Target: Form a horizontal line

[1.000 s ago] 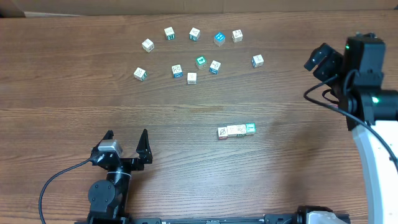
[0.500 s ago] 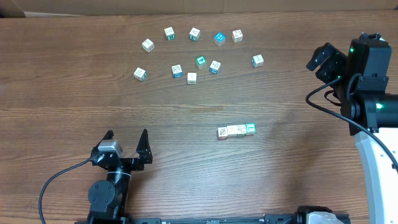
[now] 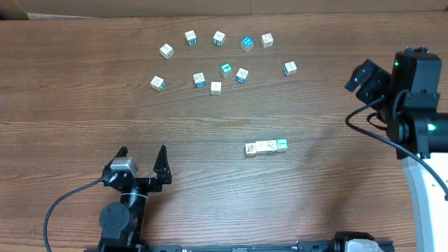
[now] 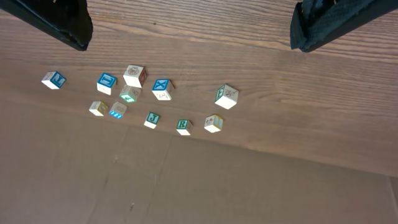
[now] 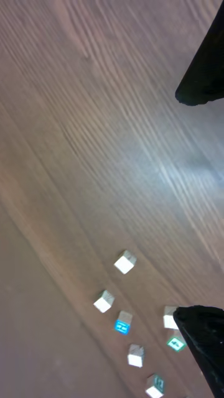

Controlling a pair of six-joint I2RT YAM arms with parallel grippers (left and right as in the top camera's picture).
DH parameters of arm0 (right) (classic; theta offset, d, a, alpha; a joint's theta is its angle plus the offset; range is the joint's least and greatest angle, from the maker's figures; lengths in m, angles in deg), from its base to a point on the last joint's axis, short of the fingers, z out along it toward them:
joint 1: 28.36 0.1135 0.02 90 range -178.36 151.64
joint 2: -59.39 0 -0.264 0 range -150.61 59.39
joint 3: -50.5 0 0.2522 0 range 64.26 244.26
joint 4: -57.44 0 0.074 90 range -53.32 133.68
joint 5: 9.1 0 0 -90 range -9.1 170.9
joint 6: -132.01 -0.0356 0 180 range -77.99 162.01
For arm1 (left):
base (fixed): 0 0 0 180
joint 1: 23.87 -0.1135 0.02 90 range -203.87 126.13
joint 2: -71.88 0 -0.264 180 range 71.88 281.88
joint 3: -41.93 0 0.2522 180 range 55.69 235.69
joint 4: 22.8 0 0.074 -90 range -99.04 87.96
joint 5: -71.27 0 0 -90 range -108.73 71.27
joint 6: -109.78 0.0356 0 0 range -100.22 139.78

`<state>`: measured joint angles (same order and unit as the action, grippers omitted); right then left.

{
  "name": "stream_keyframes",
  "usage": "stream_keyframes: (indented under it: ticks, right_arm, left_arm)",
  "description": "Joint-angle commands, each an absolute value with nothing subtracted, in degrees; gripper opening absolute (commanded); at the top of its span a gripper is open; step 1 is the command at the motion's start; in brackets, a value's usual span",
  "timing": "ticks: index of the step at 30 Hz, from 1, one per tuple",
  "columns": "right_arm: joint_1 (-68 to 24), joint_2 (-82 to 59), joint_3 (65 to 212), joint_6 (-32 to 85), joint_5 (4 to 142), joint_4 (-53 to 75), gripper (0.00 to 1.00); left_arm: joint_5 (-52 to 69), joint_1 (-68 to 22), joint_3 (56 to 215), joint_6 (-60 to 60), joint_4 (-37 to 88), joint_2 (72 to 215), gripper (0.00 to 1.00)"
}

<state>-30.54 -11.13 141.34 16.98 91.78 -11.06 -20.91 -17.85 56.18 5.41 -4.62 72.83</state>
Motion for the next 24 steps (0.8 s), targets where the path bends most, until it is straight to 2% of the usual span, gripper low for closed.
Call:
stream_keyframes:
  ticks: [1, 7, 12, 24]
  right_arm:
    - [-30.58, -8.94, 138.61, 21.41, 90.07, -10.19, 1.0]
    - [-30.56, -5.27, 125.39, 24.04, 87.08, -0.29, 1.0]
    - [-29.53, -4.16, 117.39, 30.9, 82.25, 6.33, 1.0]
    - [-22.91, -4.16, 111.22, 34.85, 82.03, 12.11, 1.0]
  left_arm:
    - [-20.6, -17.48, 55.99, 6.96, -4.73, 72.11, 1.0]
    - [-20.6, -17.48, 55.99, 6.96, -4.73, 72.11, 1.0]
    - [-20.6, -17.48, 55.99, 6.96, -4.7, 72.11, 1.0]
    - [-20.6, -17.48, 55.99, 6.96, -4.7, 72.11, 1.0]
